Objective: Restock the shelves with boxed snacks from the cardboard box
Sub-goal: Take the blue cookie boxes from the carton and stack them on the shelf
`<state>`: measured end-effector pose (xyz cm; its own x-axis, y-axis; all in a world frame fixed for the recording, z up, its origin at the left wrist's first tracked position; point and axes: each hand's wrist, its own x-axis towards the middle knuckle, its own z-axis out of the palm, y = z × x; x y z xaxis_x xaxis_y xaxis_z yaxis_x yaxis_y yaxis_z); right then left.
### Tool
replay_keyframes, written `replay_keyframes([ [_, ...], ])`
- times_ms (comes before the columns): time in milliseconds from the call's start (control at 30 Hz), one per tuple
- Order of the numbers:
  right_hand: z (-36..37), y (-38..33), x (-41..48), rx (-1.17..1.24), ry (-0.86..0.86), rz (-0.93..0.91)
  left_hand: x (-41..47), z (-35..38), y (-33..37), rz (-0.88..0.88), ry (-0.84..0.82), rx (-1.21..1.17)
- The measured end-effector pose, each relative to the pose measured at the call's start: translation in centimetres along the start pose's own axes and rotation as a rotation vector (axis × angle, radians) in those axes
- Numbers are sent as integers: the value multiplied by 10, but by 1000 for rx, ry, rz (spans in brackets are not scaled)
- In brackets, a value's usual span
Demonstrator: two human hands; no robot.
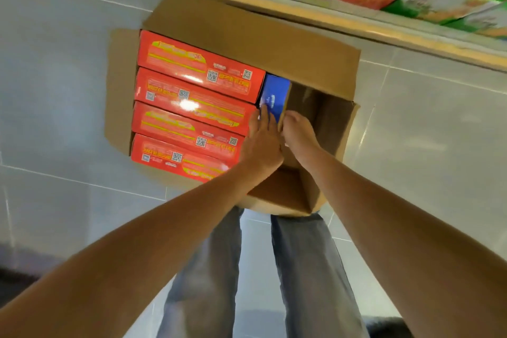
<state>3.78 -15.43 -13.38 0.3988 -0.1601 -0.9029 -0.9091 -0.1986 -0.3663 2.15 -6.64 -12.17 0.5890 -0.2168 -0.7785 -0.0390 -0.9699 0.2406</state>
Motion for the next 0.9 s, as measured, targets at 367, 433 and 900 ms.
replay_keyframes([
  [367,-3,9,27,64,61,10,16,1,1,28,133,109],
  [433,-4,12,31,69,123,16,20,2,0,82,81,-68],
  [900,-39,36,44,-47,270,72,43,21,1,-166,-106,-948],
])
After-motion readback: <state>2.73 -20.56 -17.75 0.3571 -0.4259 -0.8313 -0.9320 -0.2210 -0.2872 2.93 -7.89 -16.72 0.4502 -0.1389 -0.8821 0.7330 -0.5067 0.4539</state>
